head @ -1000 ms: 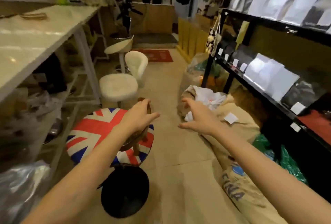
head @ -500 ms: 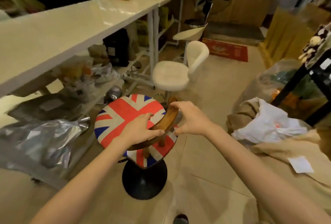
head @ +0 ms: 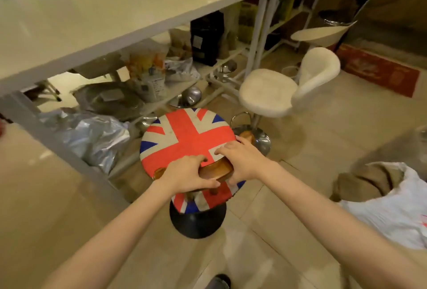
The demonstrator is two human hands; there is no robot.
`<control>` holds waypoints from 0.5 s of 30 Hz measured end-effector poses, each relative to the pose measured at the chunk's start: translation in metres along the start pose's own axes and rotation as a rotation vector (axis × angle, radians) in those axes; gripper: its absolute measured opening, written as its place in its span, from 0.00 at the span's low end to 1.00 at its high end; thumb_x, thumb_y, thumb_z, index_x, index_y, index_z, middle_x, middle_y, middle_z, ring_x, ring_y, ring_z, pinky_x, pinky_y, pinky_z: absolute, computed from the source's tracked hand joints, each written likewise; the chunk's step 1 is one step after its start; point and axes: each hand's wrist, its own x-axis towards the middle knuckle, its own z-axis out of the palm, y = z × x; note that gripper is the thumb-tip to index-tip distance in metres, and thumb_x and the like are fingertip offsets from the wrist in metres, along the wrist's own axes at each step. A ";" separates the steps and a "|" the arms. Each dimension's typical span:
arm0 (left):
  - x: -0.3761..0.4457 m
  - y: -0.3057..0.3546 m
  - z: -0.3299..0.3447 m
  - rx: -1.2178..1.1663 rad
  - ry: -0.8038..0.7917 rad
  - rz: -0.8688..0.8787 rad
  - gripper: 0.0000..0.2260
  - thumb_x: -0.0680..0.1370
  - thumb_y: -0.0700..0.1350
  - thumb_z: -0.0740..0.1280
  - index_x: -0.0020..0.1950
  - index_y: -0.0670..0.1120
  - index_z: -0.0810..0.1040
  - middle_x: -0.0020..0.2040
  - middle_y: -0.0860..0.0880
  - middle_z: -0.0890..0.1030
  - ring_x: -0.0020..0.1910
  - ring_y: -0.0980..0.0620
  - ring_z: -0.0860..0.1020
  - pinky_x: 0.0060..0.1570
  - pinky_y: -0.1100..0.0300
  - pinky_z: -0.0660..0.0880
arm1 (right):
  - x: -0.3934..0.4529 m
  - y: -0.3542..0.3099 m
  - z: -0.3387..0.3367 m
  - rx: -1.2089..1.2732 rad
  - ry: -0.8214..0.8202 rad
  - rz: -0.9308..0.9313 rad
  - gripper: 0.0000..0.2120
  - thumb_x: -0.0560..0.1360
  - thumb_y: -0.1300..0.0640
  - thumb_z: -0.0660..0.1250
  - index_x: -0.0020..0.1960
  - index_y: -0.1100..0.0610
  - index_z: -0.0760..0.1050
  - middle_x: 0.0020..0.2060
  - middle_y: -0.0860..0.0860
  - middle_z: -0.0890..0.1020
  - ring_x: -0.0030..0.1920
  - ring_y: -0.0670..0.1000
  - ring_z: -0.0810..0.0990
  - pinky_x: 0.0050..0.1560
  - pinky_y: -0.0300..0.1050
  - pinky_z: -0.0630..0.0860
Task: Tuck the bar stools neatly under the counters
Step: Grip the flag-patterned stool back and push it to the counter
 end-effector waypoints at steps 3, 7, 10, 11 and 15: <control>-0.003 0.001 0.005 0.028 0.039 -0.026 0.30 0.64 0.71 0.61 0.54 0.50 0.75 0.46 0.53 0.81 0.42 0.54 0.77 0.41 0.57 0.76 | 0.009 0.008 0.004 -0.044 0.024 -0.104 0.27 0.62 0.43 0.73 0.56 0.52 0.73 0.52 0.50 0.79 0.56 0.53 0.74 0.65 0.51 0.60; -0.012 0.011 0.012 0.097 0.130 -0.021 0.20 0.67 0.65 0.63 0.46 0.49 0.75 0.39 0.52 0.79 0.36 0.54 0.76 0.32 0.62 0.66 | 0.016 0.013 0.000 -0.093 0.050 -0.235 0.20 0.62 0.42 0.72 0.45 0.54 0.73 0.42 0.50 0.78 0.43 0.52 0.76 0.40 0.43 0.64; -0.013 0.013 0.018 0.226 0.195 -0.022 0.24 0.66 0.69 0.61 0.44 0.49 0.73 0.38 0.52 0.80 0.36 0.52 0.77 0.33 0.61 0.63 | 0.020 0.016 0.004 -0.101 0.074 -0.308 0.24 0.63 0.39 0.71 0.48 0.55 0.73 0.43 0.52 0.79 0.43 0.53 0.77 0.39 0.43 0.65; -0.012 0.013 0.020 0.250 0.210 -0.034 0.26 0.65 0.71 0.60 0.44 0.49 0.73 0.38 0.52 0.80 0.35 0.52 0.77 0.33 0.61 0.63 | 0.021 0.017 0.006 -0.104 0.081 -0.326 0.24 0.63 0.39 0.71 0.49 0.56 0.73 0.43 0.52 0.79 0.43 0.54 0.77 0.39 0.44 0.66; -0.011 0.017 0.021 0.268 0.259 -0.084 0.28 0.65 0.73 0.59 0.44 0.49 0.75 0.36 0.53 0.80 0.32 0.54 0.77 0.31 0.63 0.63 | 0.022 0.024 0.009 -0.097 0.119 -0.400 0.23 0.64 0.38 0.68 0.47 0.55 0.71 0.40 0.52 0.80 0.39 0.55 0.78 0.37 0.43 0.65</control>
